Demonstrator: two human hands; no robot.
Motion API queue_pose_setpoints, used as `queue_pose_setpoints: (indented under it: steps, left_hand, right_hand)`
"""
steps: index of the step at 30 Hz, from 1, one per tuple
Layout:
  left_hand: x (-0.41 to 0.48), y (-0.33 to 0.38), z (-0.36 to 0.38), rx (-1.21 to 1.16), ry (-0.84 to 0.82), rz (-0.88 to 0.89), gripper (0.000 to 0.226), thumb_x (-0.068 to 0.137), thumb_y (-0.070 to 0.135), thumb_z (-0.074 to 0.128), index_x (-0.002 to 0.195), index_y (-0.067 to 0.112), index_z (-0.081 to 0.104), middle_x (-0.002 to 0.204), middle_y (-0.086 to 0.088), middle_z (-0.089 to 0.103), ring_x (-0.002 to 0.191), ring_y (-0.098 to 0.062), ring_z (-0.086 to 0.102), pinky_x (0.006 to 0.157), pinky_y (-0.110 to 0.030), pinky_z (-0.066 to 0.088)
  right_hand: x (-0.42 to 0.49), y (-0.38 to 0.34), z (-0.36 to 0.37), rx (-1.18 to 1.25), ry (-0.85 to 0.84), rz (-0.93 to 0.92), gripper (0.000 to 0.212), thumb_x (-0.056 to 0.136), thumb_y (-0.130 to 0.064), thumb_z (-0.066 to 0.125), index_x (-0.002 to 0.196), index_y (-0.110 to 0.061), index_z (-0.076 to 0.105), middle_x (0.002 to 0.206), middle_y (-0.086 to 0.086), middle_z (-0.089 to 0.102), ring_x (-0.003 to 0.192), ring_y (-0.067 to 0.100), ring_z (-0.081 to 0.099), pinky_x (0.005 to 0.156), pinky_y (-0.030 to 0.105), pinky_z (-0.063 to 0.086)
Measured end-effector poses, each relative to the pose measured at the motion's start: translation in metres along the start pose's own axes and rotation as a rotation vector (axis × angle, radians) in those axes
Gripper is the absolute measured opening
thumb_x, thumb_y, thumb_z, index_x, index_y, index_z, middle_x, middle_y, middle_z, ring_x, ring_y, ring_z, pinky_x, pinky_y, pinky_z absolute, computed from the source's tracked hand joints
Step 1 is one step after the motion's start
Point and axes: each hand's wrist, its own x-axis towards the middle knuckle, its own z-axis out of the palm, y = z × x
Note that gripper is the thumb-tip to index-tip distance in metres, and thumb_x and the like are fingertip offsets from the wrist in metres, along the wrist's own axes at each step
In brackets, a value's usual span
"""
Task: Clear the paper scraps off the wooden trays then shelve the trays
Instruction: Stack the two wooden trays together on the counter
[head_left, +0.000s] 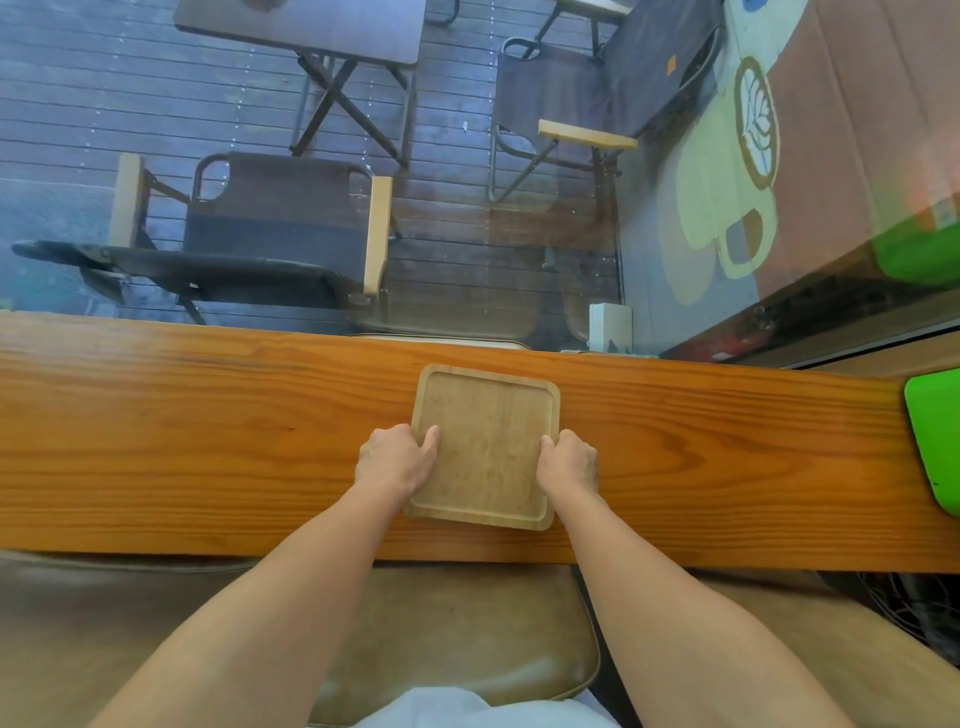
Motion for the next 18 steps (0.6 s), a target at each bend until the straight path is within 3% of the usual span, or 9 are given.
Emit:
queue_pose_setpoints:
  steps: [8,15,18]
  left_hand:
    - [0.0,-0.007,-0.001,0.043,-0.006,0.059,0.052,0.095,0.06,0.039,0.098,0.014,0.064,0.089,-0.003,0.065,0.076,-0.021,0.061,0.067,-0.039,0.059]
    - [-0.005,0.001,0.002,0.051,0.018,0.016,0.041,0.098,0.053,0.038,0.104,0.015,0.051,0.095,-0.005,0.059,0.082,-0.023,0.057,0.067,-0.036,0.053]
    - [-0.009,0.007,0.007,-0.021,0.075,-0.031,0.037,0.099,0.046,0.042,0.105,0.012,0.054,0.095,-0.005,0.057,0.081,-0.021,0.052,0.067,-0.033,0.047]
  right_hand:
    - [0.002,0.003,-0.003,-0.049,-0.049,-0.02,0.031,0.104,-0.032,0.042,0.117,-0.01,0.059,0.115,0.01,0.057,0.092,0.024,0.053,0.075,0.037,0.046]
    - [0.0,0.005,0.003,0.117,-0.046,0.037,0.03,0.104,-0.029,0.043,0.112,-0.005,0.058,0.117,0.013,0.059,0.093,0.024,0.052,0.075,0.037,0.046]
    - [-0.009,0.003,0.013,0.25,-0.009,0.124,0.035,0.105,-0.025,0.042,0.131,-0.006,0.056,0.136,0.012,0.051,0.114,0.028,0.054,0.093,0.04,0.047]
